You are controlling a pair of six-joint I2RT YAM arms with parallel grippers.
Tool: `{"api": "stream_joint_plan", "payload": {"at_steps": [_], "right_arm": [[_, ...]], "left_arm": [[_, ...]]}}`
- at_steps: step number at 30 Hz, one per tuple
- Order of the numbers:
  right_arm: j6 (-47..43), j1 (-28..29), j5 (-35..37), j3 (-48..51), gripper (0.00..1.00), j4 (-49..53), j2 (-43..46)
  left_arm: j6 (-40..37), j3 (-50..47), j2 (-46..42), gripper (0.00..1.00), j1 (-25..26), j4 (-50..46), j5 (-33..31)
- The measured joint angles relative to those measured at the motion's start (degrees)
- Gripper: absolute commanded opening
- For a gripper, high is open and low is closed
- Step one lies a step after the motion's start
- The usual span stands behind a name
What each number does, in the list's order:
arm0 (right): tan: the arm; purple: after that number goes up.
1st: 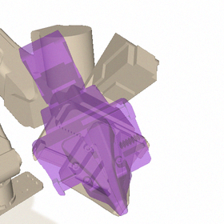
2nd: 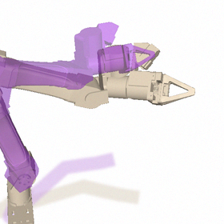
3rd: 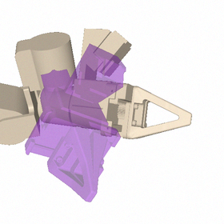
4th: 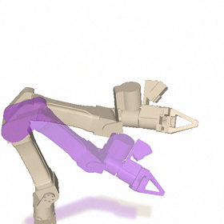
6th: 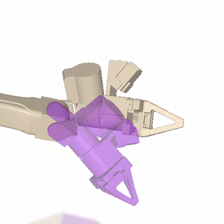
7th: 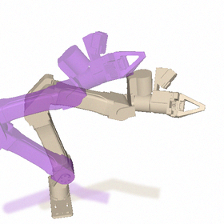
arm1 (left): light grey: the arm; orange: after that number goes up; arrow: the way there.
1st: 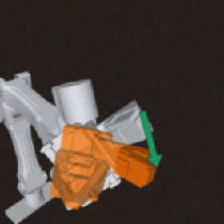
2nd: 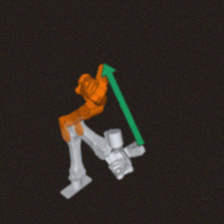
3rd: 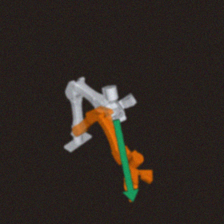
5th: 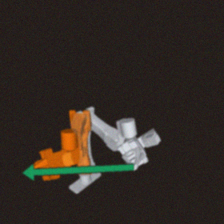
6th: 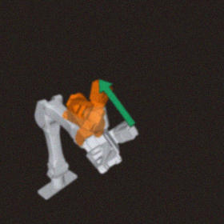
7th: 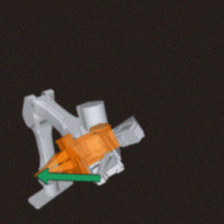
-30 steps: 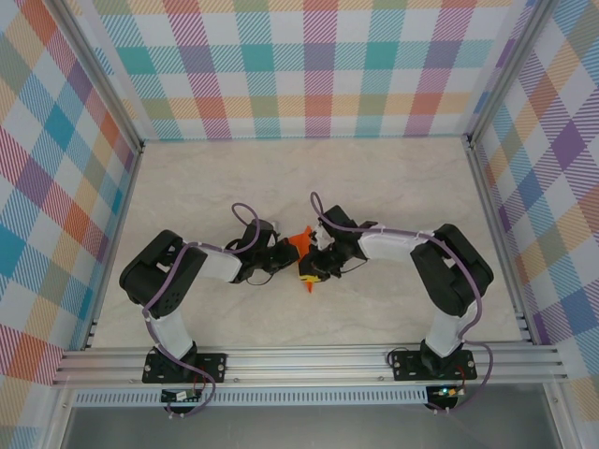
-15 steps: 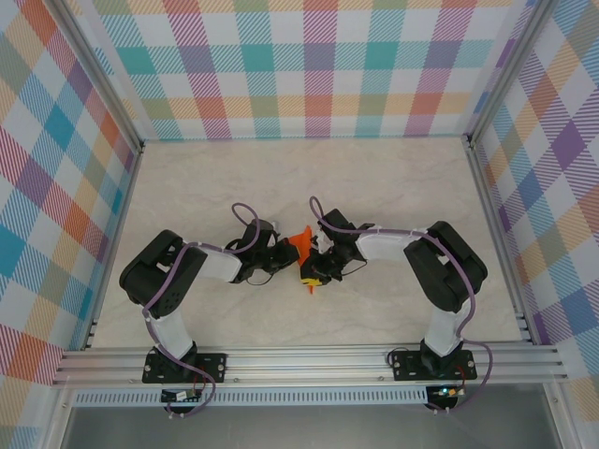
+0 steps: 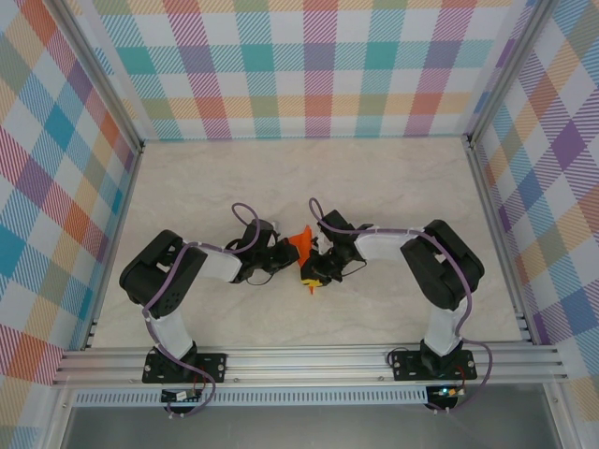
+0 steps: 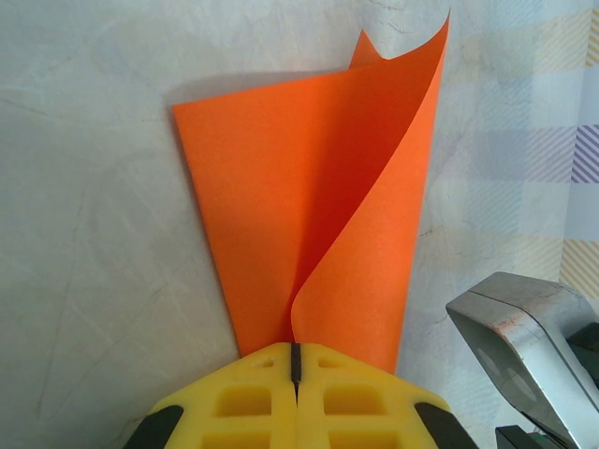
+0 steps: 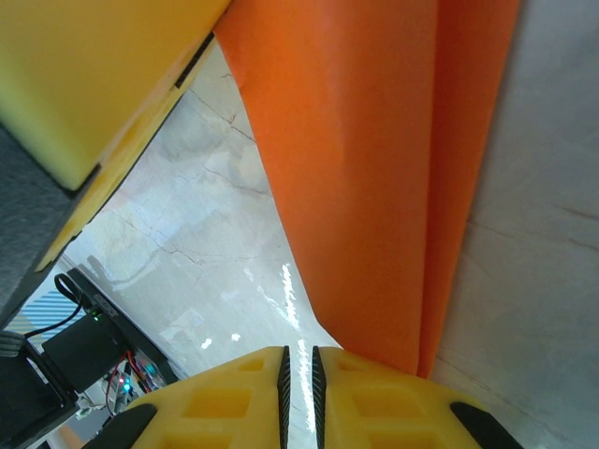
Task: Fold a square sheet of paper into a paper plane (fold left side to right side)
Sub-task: Fold the wing for the fifth time at the center of the table.
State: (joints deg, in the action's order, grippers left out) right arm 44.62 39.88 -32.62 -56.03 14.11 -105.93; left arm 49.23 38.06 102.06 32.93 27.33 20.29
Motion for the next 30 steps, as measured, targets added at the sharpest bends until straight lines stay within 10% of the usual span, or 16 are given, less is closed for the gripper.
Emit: {"api": "stream_joint_plan", "payload": {"at_steps": [30], "right_arm": [[0.8,0.0,-0.3,0.0,0.18,-0.7,-1.6]], "left_arm": [[0.0,0.2,0.2,0.00,0.0,0.0,0.0]]}}
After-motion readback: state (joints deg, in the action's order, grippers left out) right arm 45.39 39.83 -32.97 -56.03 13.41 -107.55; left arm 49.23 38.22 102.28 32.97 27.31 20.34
